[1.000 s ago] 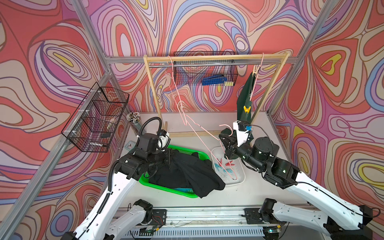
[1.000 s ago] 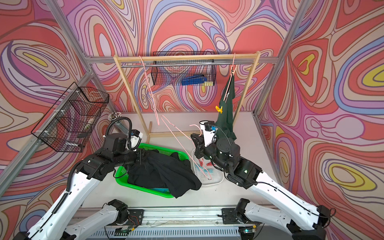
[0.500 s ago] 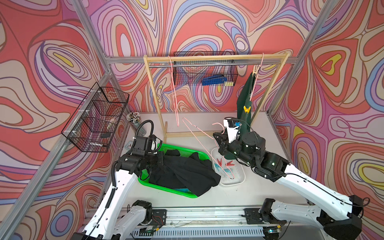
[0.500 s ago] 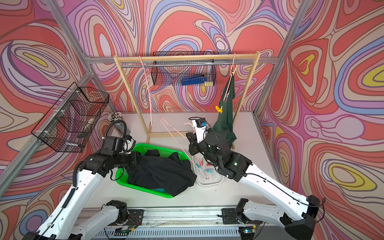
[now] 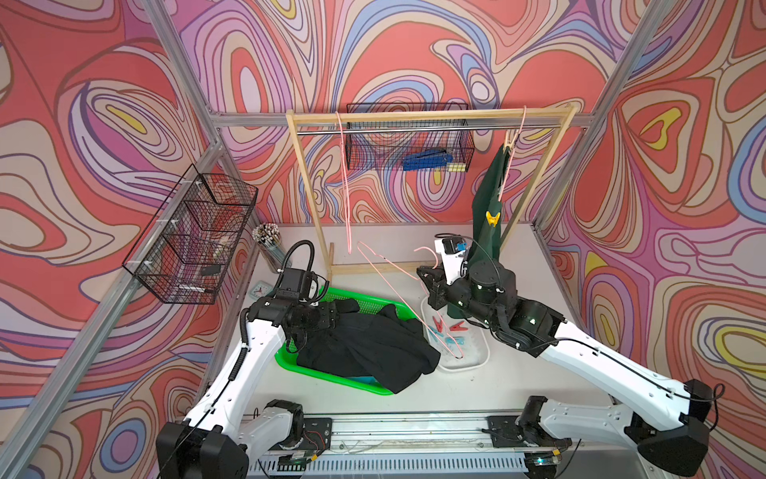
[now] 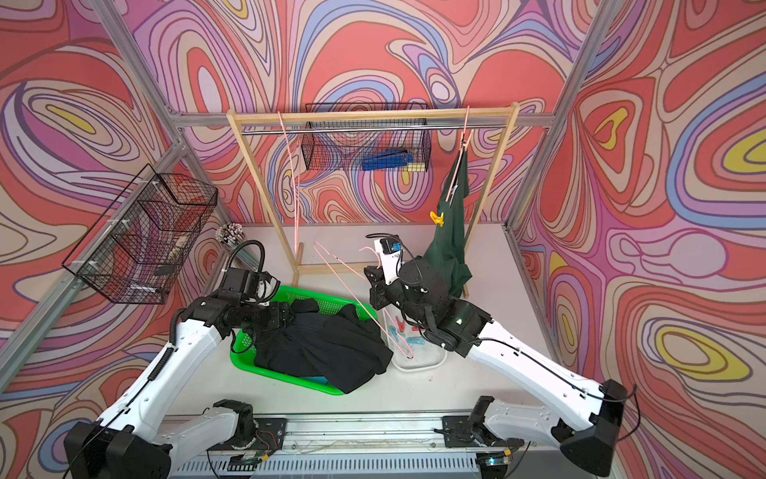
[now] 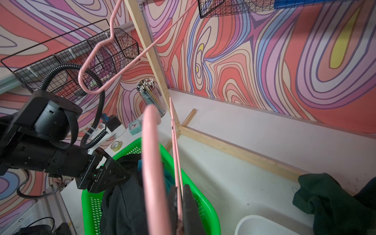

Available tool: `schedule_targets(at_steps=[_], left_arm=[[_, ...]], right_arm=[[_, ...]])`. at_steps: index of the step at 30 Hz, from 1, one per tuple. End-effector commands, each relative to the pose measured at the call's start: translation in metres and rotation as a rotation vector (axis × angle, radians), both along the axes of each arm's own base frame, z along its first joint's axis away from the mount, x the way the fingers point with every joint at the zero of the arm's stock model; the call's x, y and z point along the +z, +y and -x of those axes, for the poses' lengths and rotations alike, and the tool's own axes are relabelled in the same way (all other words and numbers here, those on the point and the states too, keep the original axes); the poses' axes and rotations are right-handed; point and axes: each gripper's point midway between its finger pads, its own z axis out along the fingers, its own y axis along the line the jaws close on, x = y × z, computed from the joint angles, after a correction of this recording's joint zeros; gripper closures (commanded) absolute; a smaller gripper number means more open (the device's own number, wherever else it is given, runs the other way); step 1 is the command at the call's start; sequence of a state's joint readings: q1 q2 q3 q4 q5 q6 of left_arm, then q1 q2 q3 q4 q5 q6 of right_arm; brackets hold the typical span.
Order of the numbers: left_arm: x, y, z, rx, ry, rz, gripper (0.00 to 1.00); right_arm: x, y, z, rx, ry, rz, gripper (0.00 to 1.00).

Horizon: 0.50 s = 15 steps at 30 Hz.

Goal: Remove the clothespins securing t-shirts to the hanger
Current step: Place the T-shirt in the basket.

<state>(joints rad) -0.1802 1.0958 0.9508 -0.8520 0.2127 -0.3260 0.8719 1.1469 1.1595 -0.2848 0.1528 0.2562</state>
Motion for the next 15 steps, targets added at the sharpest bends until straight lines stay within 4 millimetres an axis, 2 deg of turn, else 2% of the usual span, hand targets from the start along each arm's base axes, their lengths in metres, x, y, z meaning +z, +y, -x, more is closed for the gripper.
schedule_targets(at_steps=[1,3,8,15], left_arm=[[0.025,-0.003,-0.008,0.002,-0.067,0.029,0.1],[0.037,-0.004,-0.008,0.001,-0.093,0.045,0.01],[0.064,-0.012,-0.002,-0.04,-0.157,0.091,0.0],[0.115,-0.042,0.018,-0.131,-0.322,0.314,0.0]], right_arm=[[0.014,0.003,0.0,0.004,-0.019,-0.042,1.0],[0.014,0.003,-0.003,-0.004,-0.016,-0.045,1.0],[0.013,-0.001,-0.014,-0.076,-0.001,-0.038,1.0],[0.017,-0.021,-0.031,-0.25,0.008,-0.099,1.0]])
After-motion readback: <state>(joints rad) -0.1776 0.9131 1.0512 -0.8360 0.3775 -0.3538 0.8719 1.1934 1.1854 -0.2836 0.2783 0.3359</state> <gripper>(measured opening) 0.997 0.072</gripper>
